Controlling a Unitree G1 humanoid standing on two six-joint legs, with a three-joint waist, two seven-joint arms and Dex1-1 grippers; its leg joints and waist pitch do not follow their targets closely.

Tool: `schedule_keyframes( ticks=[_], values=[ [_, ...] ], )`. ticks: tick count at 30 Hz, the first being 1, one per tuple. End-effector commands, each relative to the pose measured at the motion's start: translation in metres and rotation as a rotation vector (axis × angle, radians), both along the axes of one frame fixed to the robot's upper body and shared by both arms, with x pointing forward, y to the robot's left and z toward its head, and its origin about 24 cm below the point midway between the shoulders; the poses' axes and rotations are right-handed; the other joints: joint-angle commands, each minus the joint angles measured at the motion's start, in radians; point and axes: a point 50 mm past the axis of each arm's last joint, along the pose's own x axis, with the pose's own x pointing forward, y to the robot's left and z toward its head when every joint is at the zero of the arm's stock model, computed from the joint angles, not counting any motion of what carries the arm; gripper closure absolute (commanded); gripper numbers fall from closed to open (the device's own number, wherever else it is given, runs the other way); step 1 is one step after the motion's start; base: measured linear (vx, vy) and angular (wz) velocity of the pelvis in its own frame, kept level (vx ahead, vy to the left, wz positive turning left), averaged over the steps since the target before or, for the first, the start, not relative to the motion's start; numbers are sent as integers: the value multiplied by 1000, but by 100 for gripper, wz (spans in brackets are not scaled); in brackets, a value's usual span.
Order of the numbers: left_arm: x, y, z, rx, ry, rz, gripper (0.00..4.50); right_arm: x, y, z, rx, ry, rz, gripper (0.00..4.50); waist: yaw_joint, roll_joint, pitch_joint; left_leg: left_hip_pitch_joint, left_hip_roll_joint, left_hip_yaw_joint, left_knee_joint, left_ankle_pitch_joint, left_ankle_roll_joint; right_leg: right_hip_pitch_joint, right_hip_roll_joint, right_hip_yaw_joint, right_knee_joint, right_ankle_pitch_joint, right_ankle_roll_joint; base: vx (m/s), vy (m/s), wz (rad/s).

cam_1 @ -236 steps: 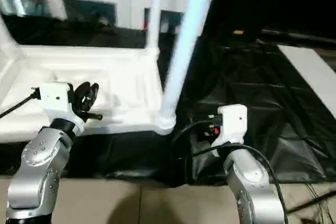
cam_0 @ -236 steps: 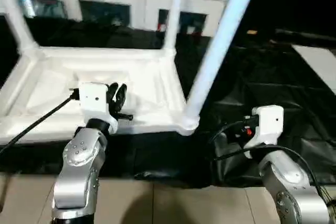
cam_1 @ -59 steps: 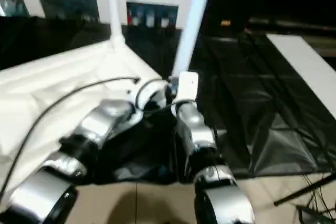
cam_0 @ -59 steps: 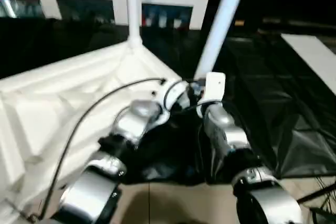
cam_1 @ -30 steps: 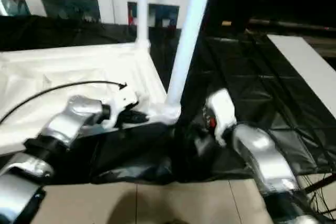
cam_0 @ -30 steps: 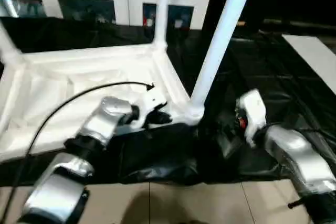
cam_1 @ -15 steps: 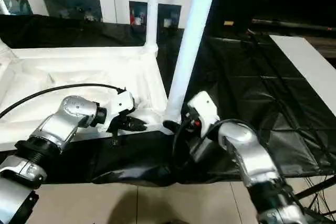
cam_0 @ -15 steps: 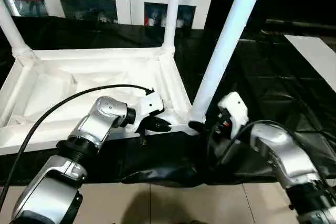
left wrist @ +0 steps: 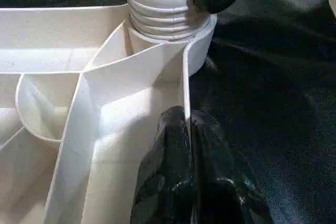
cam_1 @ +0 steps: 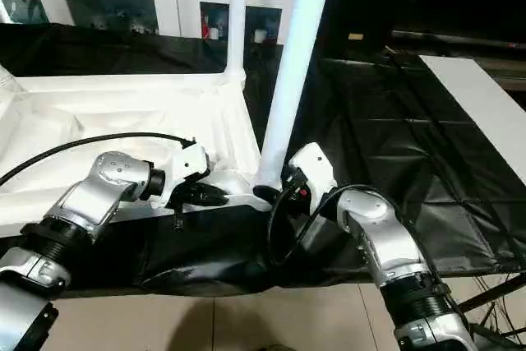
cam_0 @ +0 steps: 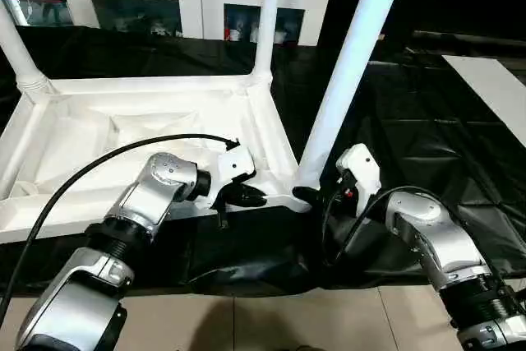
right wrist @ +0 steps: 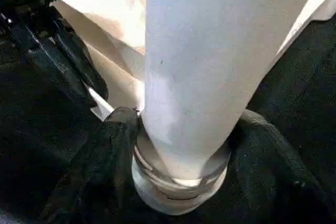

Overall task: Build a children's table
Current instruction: Rotate leg to tighten

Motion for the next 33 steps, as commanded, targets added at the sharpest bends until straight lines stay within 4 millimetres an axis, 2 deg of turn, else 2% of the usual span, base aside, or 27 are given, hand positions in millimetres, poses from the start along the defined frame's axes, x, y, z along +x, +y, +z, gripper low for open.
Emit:
schedule_keyframes(
  ticks=[1, 6, 9, 10, 12, 14, 15, 16, 18, 20, 21, 22, 23, 24, 25, 26, 27, 30, 32, 33],
  values=[
    [-7, -2, -11, 35, 46, -27, 450, 2, -7, -3, -41, 8, -23, 212, -3, 1, -60, -13, 20, 12, -74, -25, 72, 74, -56, 34, -60, -69, -266, 0, 0, 0],
    [-8, 2, -13, 46, 49, -16, 450, 3, -7, -7, -42, 20, -27, 230, -3, 2, -60, -14, 20, 11, -75, -37, 67, 74, -57, 34, -62, -88, -263, 0, 0, 0],
    [-3, -1, -12, 36, 28, 33, 450, 8, -10, -14, -58, 37, -126, 239, -8, 0, -58, -14, 19, 12, -76, -53, 60, 71, -56, 34, -66, -120, -257, 0, 0, 0],
    [-3, -1, -12, 35, 27, 34, 450, 8, -10, -14, -58, 38, -129, 239, -8, -2, -58, -14, 19, 12, -76, -61, 56, 71, -56, 33, -68, -138, -252, 0, 0, 0],
    [2, -7, -11, 25, 8, 75, 450, 14, -9, -20, -47, 58, -256, 239, -11, -2, -55, -15, 17, 11, -80, -92, 34, 68, -55, 34, -76, -207, -228, 0, 0, 0],
    [8, -12, -9, 22, -13, 118, 450, 18, -5, -22, -14, 73, -351, 239, -14, -2, -56, -14, 17, 8, -82, -106, 16, 67, -55, 33, -79, -243, -206, 0, 0, 0],
    [10, -15, -8, 21, -22, 138, 450, 20, -2, -22, 7, 80, -392, 240, -17, 0, -56, -12, 16, 8, -83, -112, 7, 63, -54, 34, -82, -258, -197, 0, 0, 0],
    [12, -17, -8, 20, -28, 151, 450, 22, 0, -23, 19, 85, -416, 241, -17, -1, -57, -11, 16, 7, -83, -112, 3, 65, -54, 33, -81, -260, -194, 0, 0, 0],
    [20, -26, -6, 19, -53, 227, 450, 27, 7, -23, 56, 102, -526, 243, -19, 5, -58, -13, 16, 6, -84, -102, 0, 66, -54, 33, -78, -225, -198, 0, 0, 0],
    [28, -36, -4, 15, -80, 339, 450, 35, 14, -25, 99, 134, -695, 244, -23, 4, -61, -13, 12, 7, -82, -90, -6, 65, -53, 33, -77, -207, -202, 0, 0, 0],
    [29, -38, -3, 14, -84, 356, 450, 36, 15, -26, 105, 140, -719, 245, -27, 6, -61, -13, 10, 9, -81, -91, -12, 62, -51, 34, -78, -202, -205, 0, 0, 0],
    [31, -40, -3, 10, -84, 390, 450, 37, 16, -26, 128, 157, -761, 245, -25, 4, -65, -13, 10, 6, -80, -78, -13, 69, -51, 33, -75, -185, -202, 0, 0, 0],
    [33, -42, -3, 6, -83, 423, 450, 39, 18, -27, 151, 177, -801, 246, -23, 6, -64, -11, 9, 10, -79, -60, -5, 65, -49, 33, -72, -135, -212, 0, 0, 0],
    [37, -46, -1, 0, -100, 475, 450, 42, 23, -27, 197, 215, -874, 246, -25, 6, -64, -14, 9, 10, -79, -55, -1, 67, -48, 34, -70, -114, -216, 0, 0, 0],
    [40, -51, -1, -1, -110, 512, 450, 44, 30, -28, 241, 256, -934, 246, -27, 10, -67, -14, 8, 9, -78, -38, 2, 68, -48, 33, -66, -75, -225, 0, 0, 0],
    [40, -52, 0, -3, -113, 523, 450, 45, 32, -28, 249, 265, -946, 247, -26, 9, -69, -12, 7, 9, -78, -28, 2, 70, -47, 32, -63, -50, -230, 0, 0, 0],
    [44, -59, 1, -11, -137, 579, 450, 47, 46, -27, 278, 303, -998, 247, -25, 11, -69, -9, 7, 10, -78, -23, 9, 70, -47, 31, -62, -28, -236, 0, 0, 0],
    [46, -63, 1, -17, -148, 593, 450, 49, 60, -22, 255, 267, -970, 248, -22, 10, -69, -9, 4, 13, -77, 0, 29, 73, -46, 31, -61, 27, -244, 0, 0, 0],
    [47, -63, 3, -20, -164, 589, 450, 50, 67, -19, 247, 249, -932, 248, -21, 6, -68, -10, 6, 13, -78, -12, 42, 74, -49, 31, -62, 24, -246, 0, 0, 0],
    [47, -63, 4, -21, -166, 586, 450, 50, 66, -19, 237, 247, -939, 248, -21, 8, -67, -9, 8, 12, -79, -28, 44, 73, -50, 30, -63, 3, -246, 0, 0, 0]
  ],
)
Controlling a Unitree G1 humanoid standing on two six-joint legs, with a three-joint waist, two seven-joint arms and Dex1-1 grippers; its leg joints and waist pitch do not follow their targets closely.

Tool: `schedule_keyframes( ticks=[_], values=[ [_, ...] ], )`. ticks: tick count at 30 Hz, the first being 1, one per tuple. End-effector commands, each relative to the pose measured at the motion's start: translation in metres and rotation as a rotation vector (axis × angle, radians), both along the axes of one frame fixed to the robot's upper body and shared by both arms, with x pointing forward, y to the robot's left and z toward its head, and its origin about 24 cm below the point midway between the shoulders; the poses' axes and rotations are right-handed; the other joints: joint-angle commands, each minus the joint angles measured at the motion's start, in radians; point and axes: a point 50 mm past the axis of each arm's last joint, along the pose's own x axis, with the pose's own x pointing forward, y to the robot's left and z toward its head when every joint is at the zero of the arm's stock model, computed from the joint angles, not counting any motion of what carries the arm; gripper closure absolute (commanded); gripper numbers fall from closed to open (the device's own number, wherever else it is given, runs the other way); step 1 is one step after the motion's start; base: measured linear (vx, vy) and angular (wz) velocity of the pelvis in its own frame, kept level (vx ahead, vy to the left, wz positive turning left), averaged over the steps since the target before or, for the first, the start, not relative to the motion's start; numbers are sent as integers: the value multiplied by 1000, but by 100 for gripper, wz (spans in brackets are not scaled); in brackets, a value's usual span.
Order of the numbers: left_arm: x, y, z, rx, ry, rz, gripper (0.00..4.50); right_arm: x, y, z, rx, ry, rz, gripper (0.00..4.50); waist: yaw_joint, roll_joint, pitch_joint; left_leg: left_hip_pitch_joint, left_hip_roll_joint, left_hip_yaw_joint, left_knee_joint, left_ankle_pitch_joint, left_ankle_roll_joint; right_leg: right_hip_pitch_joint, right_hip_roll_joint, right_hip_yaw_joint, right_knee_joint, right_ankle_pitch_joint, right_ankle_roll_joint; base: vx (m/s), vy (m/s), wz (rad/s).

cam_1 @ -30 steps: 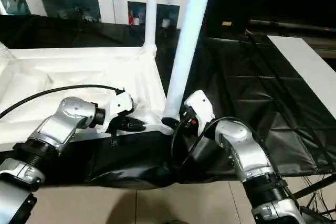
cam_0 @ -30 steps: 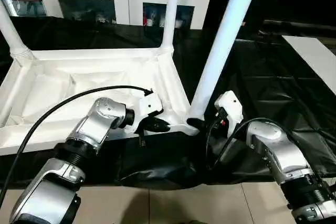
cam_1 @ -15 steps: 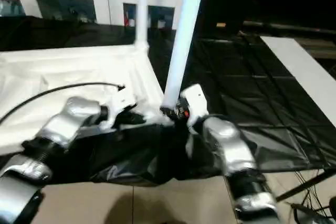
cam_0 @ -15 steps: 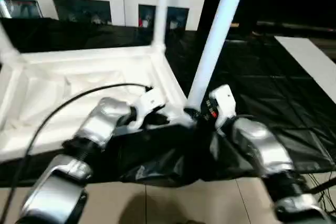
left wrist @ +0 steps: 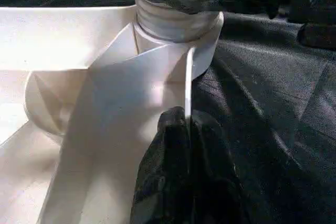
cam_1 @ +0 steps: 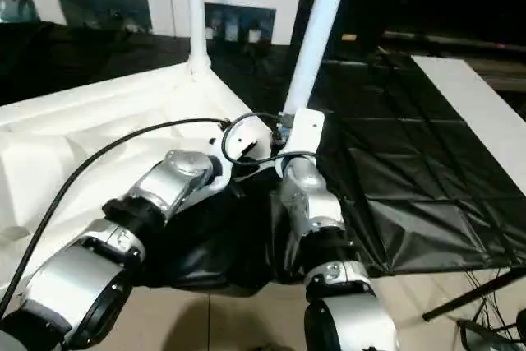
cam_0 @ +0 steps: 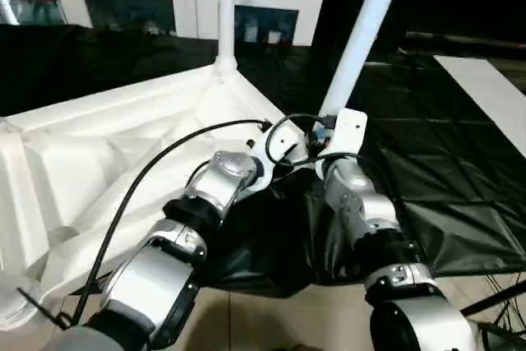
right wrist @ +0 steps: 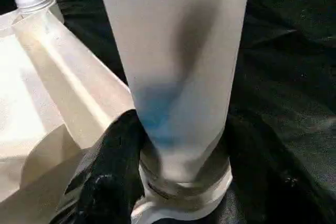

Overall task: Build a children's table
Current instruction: Rotate leg to tighten

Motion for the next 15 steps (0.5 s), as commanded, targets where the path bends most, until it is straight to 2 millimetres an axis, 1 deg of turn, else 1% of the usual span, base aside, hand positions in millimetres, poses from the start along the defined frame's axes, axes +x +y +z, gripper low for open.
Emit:
schedule_keyframes(
  ticks=[1, 3, 5, 6, 7, 8, 9, 10, 12, 13, 14, 15],
  values=[
    [10, 10, 10, 9, -84, 101, 450, -9, 10, -19, 62, 92, 36, 248, 1, 18, -64, -5, 9, 12, -80, -42, 46, 73, -50, 30, -59, -18, -242, 0, 0, 0],
    [9, 11, 10, 11, -86, 68, 450, -7, 8, -17, 77, 76, 76, 248, 1, 16, -63, -6, 10, 11, -80, -69, 46, 75, -52, 31, -63, -57, -234, 0, 0, 0],
    [9, 12, 9, 12, -84, 63, 450, -6, 5, -15, 67, 67, 75, 248, 1, 17, -63, -6, 11, 11, -80, -63, 48, 74, -52, 31, -63, -54, -233, 0, 0, 0],
    [9, 12, 9, 12, -82, 63, 450, -6, 3, -15, 55, 63, 67, 178, 1, 17, -64, -7, 11, 11, -81, -55, 47, 74, -53, 30, -62, -48, -236, 0, 0, 0],
    [8, 13, 8, 12, -86, 29, 450, -6, -5, -13, 12, 41, 97, 178, 1, 21, -64, -6, 12, 10, -81, -53, 46, 73, -53, 30, -61, -44, -238, 0, 0, 0],
    [7, 14, 8, 12, -88, 16, 450, -7, -6, -13, -2, 38, 111, 178, 1, 19, -64, -7, 12, 11, -80, -50, 54, 76, -51, 29, -60, -28, -240, 0, 0, 0],
    [4, 15, 7, 12, -98, -64, 450, -9, -16, -14, -87, 29, 200, 159, 5, 19, -62, -13, 10, 7, -81, -38, 61, 83, -51, 28, -62, -16, -237, 0, 0, 0],
    [2, 16, 6, 17, -99, -105, 450, -12, -22, -16, -129, 27, 247, 159, -1, 17, -64, -15, 10, 8, -80, -31, 64, 84, -52, 29, -60, -7, -240, 0, 0, 0],
    [-2, 19, 4, 23, -83, -170, 450, -17, -31, -16, -166, 17, 318, 135, 3, 21, -62, -9, 13, 11, -78, -50, 80, 79, -56, 30, -65, -35, -260, 0, 0, 0],
    [-7, 22, 2, 29, -76, -242, 450, -21, -40, -15, -196, 4, 380, 135, 6, 20, -60, -10, 14, 11, -79, -57, 86, 81, -58, 31, -68, -42, -263, 0, 0, 0],
    [-11, 25, 1, 34, -58, -302, 450, -25, -47, -14, -219, -8, 433, 125, 6, 19, -60, -10, 17, 12, -79, -50, 89, 80, -57, 32, -66, -41, -265, 0, 0, 0],
    [-15, 30, -2, 45, -34, -351, 450, -30, -57, -12, -240, -13, 473, 101, 11, 22, -59, -10, 19, 10, -79, -46, 97, 82, -58, 31, -64, -38, -269, 0, 0, 0]
  ],
)
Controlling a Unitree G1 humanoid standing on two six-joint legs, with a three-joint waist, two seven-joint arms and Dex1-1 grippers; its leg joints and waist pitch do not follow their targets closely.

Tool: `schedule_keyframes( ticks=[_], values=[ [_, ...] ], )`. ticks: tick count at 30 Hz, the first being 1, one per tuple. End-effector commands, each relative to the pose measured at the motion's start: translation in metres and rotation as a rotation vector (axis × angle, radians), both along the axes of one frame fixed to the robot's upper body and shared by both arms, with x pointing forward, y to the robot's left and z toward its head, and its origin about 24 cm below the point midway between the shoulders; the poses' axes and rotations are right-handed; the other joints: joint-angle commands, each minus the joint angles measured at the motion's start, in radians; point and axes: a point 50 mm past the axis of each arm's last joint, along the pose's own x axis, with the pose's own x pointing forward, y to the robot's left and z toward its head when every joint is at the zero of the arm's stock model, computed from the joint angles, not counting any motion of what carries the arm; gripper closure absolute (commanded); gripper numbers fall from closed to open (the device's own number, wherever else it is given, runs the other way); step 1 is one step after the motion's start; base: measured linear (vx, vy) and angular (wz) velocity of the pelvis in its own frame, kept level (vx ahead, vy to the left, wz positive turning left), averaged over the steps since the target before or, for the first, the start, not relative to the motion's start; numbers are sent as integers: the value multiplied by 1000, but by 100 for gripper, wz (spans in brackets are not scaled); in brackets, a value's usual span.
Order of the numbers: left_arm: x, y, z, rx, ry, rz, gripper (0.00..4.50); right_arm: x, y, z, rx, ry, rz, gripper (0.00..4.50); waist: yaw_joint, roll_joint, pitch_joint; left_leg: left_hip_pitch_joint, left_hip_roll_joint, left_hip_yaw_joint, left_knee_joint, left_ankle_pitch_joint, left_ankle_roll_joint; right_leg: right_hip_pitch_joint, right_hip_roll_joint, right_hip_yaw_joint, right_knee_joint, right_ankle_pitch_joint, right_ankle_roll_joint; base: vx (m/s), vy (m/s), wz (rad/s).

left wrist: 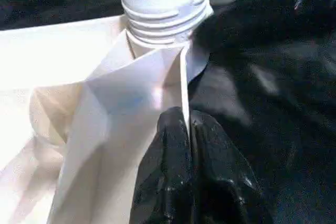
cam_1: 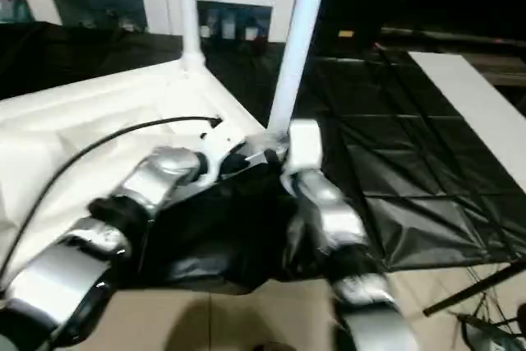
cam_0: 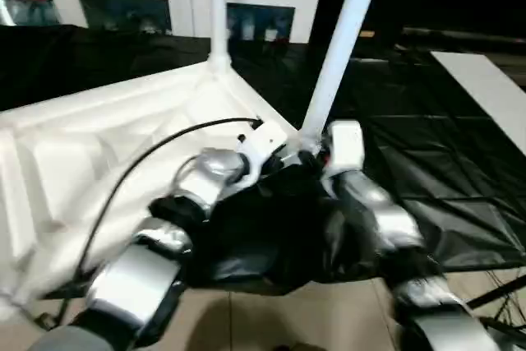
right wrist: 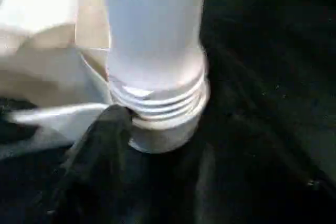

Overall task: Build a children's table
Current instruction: Rotate leg to tighten

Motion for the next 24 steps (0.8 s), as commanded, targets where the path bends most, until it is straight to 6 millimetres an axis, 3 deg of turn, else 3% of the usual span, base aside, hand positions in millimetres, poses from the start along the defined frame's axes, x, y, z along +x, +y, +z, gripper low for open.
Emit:
schedule_keyframes(
  ticks=[1, 6, 13, 20, 24],
  values=[
    [-11, -5, -6, 11, 37, -136, 450, -2, -9, 5, -26, -4, 39, 101, 6, 10, -63, -9, 19, 11, -74, -53, 96, 79, -58, 33, -60, -47, -273, 0, 0, 0],
    [-21, 14, -9, 45, 93, -262, 450, -24, -33, 12, -5, 19, 233, 51, 13, 14, -65, -4, 23, 13, -75, -60, 84, 75, -57, 32, -57, -56, -283, 0, 0, 0],
    [-36, 25, -6, 37, 158, -383, 450, -49, -40, 11, -9, 57, 463, 3, 18, 14, -64, -4, 31, 18, -75, -81, 79, 74, -61, 33, -56, -70, -294, 0, 0, 0],
    [-42, 28, -4, 26, 181, -427, 450, -50, -35, 11, 47, 55, 519, 1, 20, 13, -63, 0, 30, 22, -75, -85, 73, 67, -57, 31, -58, -92, -290, 0, 0, 0],
    [-42, 30, -5, 30, 182, -422, 450, -43, -32, 11, 34, 22, 527, 1, 18, 10, -64, -3, 27, 22, -74, -71, 66, 69, -58, 31, -57, -94, -282, 0, 0, 0]
  ],
)
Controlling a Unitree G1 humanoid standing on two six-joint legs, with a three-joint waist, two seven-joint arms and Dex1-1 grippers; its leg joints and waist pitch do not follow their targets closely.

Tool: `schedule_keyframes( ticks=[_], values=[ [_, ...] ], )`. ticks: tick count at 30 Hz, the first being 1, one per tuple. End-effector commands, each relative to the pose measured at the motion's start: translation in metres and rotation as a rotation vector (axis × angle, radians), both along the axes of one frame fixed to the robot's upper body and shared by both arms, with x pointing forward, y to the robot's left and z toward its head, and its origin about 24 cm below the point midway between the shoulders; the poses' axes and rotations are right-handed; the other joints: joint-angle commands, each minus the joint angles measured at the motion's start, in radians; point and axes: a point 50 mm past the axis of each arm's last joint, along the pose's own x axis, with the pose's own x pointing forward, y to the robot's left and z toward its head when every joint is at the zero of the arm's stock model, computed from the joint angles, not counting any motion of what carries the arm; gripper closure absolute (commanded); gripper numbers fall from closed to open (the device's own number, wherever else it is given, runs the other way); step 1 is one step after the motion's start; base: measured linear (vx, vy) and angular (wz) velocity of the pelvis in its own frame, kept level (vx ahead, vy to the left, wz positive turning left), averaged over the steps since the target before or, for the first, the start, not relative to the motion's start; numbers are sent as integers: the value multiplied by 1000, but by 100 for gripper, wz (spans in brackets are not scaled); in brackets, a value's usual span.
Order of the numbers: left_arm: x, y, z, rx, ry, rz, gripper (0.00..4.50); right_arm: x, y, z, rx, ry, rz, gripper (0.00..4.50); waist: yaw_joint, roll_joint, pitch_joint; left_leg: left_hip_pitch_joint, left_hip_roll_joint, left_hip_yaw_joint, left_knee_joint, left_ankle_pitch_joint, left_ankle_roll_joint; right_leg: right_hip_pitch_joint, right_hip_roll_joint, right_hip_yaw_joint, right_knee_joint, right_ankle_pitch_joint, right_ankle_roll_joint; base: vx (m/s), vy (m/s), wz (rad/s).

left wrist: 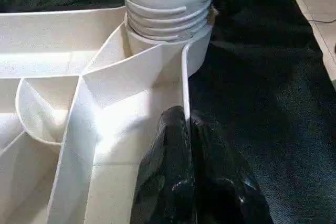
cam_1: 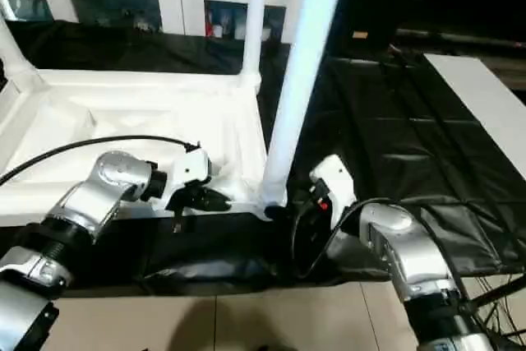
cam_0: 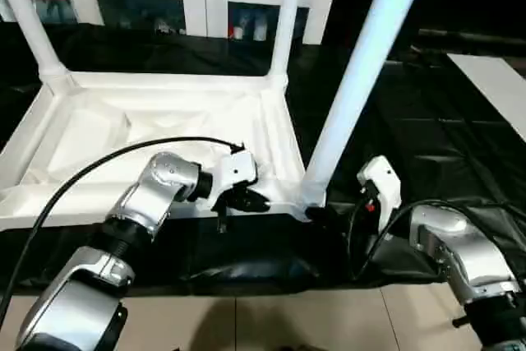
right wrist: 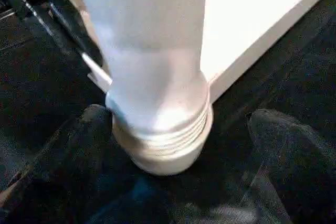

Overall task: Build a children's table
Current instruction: Rotate leg to tighten

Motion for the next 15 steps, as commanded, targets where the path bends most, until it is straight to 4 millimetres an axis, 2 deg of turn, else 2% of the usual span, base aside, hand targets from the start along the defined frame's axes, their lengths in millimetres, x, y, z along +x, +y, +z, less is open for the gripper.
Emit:
schedule_keyframes(
  ticks=[1, 3, 4, 5, 7, 8, 10, 12, 15],
  values=[
    [-7, -5, -8, 27, 33, -50, 450, 4, 0, 4, -1, -28, 3, 1, 0, 10, -66, -5, 19, 8, -72, -61, 68, 70, -58, 31, -53, -80, -281, 0, 0, 0],
    [-7, -5, -7, 28, 34, -49, 450, 5, 1, 4, -9, -30, 11, 18, -1, 9, -68, -6, 19, 8, -71, -43, 71, 72, -57, 30, -48, -53, -286, 0, 0, 0],
    [-8, -5, -7, 28, 33, -46, 450, 5, 1, 3, -20, -31, 21, 18, -1, 4, -68, -7, 19, 8, -70, -37, 74, 73, -57, 30, -48, -46, -286, 0, 0, 0],
    [-8, -4, -7, 29, 34, -43, 450, 5, 2, 3, -21, -30, 28, 38, -1, 6, -69, -8, 18, 8, -70, -27, 80, 74, -57, 30, -46, -35, -289, 0, 0, 0],
    [-8, -4, -6, 29, 35, -42, 450, 6, 2, 2, -20, -29, 33, 45, -2, 6, -68, -8, 18, 8, -69, -28, 86, 73, -57, 30, -48, -39, -291, 0, 0, 0],
    [-9, -4, -7, 29, 36, -39, 450, 6, 4, 2, -15, -28, 42, 64, -3, -2, -70, -8, 19, 9, -68, -27, 89, 74, -58, 30, -46, -38, -293, 0, 0, 0],
    [-9, -4, -7, 29, 37, -38, 450, 6, 5, 2, -12, -28, 47, 77, -2, 3, -69, -7, 20, 9, -68, -24, 91, 73, -58, 30, -47, -46, -292, 0, 0, 0],
    [-9, -3, -8, 29, 37, -33, 450, 8, 8, 0, 0, -26, 62, 91, -3, -2, -69, -7, 19, 10, -68, -26, 93, 71, -58, 30, -47, -53, -292, 0, 0, 0],
    [-9, -3, -8, 30, 37, -29, 450, 8, 9, -1, 7, -23, 70, 114, -2, -2, -69, -7, 19, 9, -67, -25, 93, 72, -58, 30, -47, -64, -288, 0, 0, 0]
  ],
)
